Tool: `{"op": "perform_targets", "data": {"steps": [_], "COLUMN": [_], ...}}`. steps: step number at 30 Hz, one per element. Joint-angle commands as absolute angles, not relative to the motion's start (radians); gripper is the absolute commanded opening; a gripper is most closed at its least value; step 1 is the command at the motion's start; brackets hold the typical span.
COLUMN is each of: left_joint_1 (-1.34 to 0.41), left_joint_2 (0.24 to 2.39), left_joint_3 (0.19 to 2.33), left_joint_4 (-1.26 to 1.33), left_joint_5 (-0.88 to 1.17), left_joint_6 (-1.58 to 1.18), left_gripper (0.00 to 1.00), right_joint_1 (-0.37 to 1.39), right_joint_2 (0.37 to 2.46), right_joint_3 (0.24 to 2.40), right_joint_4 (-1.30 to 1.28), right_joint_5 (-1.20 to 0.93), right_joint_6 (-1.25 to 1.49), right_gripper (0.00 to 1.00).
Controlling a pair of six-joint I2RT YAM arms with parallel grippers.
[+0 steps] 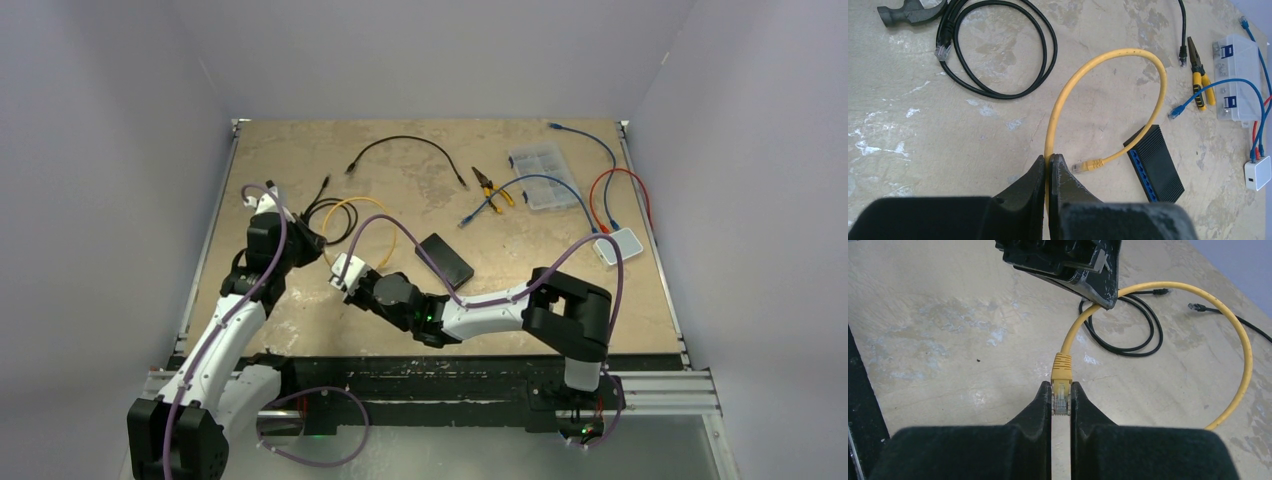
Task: Insert the plug into the switch port
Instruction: Pick up the connector from the center of the board.
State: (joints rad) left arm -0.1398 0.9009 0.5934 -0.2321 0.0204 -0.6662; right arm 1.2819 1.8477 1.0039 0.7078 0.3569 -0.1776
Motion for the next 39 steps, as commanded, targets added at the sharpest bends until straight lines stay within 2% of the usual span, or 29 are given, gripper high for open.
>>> {"op": "perform_targets", "data": {"steps": [1, 2, 4, 8, 13, 16, 20, 26, 32, 39], "left_joint_1": [-0.146, -0.146, -0.146, -0.146, -0.146, -0.149, -0.161, -0.210, -0.300, -0.345], "left_joint_2": [0.880, 0.878, 0.874, 0.849, 0.797, 0.779, 0.716, 0.605, 0.611, 0.707], "left_joint_3": [0.628, 0.636, 0.658, 0.722, 0.769, 0.768, 0.676, 0.615, 0.691, 0.754], "left_joint_4": [-0.214, -0.216, -0.219, -0.253, -0.260, -0.247, -0.079, -0.015, -0.274, -0.454], "left_joint_5": [0.075, 0.084, 0.121, 0.190, 0.381, 0.556, 0.751, 0.897, 0.982, 1.047], "left_joint_6": [-0.627, -0.612, -0.567, -0.436, -0.204, -0.092, -0.065, 0.099, 0.460, 0.682], "left_gripper": [0.00, 0.00, 0.07, 0.34, 0.55, 0.58, 0.61, 0.68, 0.73, 0.73], "right_joint_1": [1.280, 1.278, 1.274, 1.244, 1.171, 1.120, 1.085, 0.993, 0.939, 0.933], "right_joint_2": [1.801, 1.790, 1.756, 1.687, 1.564, 1.485, 1.398, 1.347, 1.305, 1.295], "right_joint_3": [0.983, 0.968, 0.941, 0.890, 0.816, 0.772, 0.725, 0.748, 0.723, 0.731], "right_joint_4": [0.762, 0.762, 0.766, 0.732, 0.673, 0.635, 0.613, 0.494, 0.502, 0.484], "right_joint_5": [0.337, 0.324, 0.294, 0.192, -0.011, -0.154, -0.225, -0.407, -0.537, -0.640], "right_joint_6": [-0.209, -0.218, -0.239, -0.262, -0.279, -0.334, -0.394, -0.420, -0.430, -0.438], "right_gripper": [0.00, 0.00, 0.00, 0.00, 0.00, 0.00, 0.00, 0.00, 0.00, 0.00]}}
